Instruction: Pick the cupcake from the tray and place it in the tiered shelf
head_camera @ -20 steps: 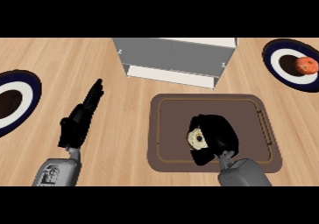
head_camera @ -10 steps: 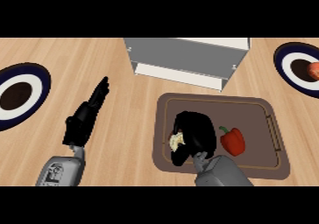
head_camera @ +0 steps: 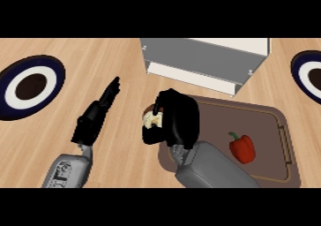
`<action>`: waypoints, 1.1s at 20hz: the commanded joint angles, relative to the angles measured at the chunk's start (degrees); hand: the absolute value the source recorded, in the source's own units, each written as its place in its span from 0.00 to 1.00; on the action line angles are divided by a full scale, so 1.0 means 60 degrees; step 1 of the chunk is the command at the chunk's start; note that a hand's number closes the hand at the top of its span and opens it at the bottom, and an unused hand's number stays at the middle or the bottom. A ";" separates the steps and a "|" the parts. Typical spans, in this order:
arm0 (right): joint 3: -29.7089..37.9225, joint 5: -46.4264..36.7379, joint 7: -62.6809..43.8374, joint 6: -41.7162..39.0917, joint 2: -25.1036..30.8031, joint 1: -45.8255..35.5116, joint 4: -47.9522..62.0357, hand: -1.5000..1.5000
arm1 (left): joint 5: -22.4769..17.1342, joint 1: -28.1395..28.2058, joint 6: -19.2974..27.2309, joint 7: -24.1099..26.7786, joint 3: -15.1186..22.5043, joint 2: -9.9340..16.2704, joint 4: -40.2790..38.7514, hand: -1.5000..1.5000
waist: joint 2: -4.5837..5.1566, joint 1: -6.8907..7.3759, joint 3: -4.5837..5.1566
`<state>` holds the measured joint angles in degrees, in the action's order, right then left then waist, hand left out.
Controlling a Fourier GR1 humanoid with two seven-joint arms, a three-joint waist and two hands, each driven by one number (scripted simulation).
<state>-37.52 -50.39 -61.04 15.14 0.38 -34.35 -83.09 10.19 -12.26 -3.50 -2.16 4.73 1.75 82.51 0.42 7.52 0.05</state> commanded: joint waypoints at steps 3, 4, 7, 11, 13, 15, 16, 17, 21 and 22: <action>-0.0230 -0.0420 -0.2159 0.1770 -0.0059 -0.2060 0.0307 1.00 | 0.0153 -0.0285 0.0145 -0.0006 0.0111 -0.0166 -0.0164 0.50 | -0.0040 0.0064 0.0028; -0.0291 -0.0598 -0.2544 0.1852 -0.0059 -0.2224 0.0161 1.00 | -0.0103 -0.0161 -0.0108 -0.0003 -0.0141 0.0090 -0.0191 0.50 | -0.0108 -0.0040 0.0035; -0.0147 -0.1051 -0.3171 0.1544 -0.0058 -0.3030 0.0512 1.00 | 0.0063 -0.0227 0.0125 -0.0111 -0.0131 -0.0007 -0.0341 0.50 | -0.0164 -0.0192 0.0051; 0.0035 -0.1620 -0.3778 0.1215 -0.0057 -0.4175 0.1170 1.00 | 0.0132 -0.0289 0.0131 0.0043 -0.0072 -0.0042 -0.0527 0.50 | -0.0148 -0.0297 0.0059; 0.0397 -0.1927 -0.4006 0.1086 -0.0057 -0.4846 0.1443 1.00 | 0.0058 -0.0371 0.0143 0.0004 -0.0259 0.0060 -0.0542 0.50 | -0.0150 -0.0348 0.0057; 0.0698 -0.2198 -0.4014 0.0765 -0.0057 -0.5375 0.1724 1.00 | -0.0058 -0.0228 0.0025 -0.0013 -0.0295 0.0115 -0.0438 0.50 | -0.0208 -0.0354 0.0057; 0.0709 -0.2352 -0.4017 0.0980 -0.0057 -0.5445 0.1990 1.00 | -0.0015 -0.0229 0.0082 0.0251 -0.0318 0.0100 -0.0650 0.50 | -0.0129 -0.0308 0.0071; 0.0903 -0.2505 -0.4019 0.0870 -0.0057 -0.5588 0.2069 1.00 | 0.0073 -0.0457 0.0250 -0.0145 -0.0323 0.0038 -0.0484 0.50 | -0.0178 -0.0490 0.0042; 0.1317 -0.2810 -0.4026 0.0256 -0.0057 -0.6551 0.2874 1.00 | 0.0071 -0.0207 0.0138 0.0042 -0.0167 0.0000 -0.0428 0.50 | -0.0157 -0.0386 0.0054; 0.1620 -0.2849 -0.4027 0.0071 -0.0057 -0.6891 0.3001 1.00 | 0.0165 -0.0257 0.0304 0.0055 -0.0175 -0.0075 -0.0538 0.50 | -0.0152 -0.0488 0.0051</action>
<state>-30.46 -65.75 -71.20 17.95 0.79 -69.34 -68.53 10.51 -13.75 -2.45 -2.05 3.23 1.94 79.75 -0.67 5.03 0.37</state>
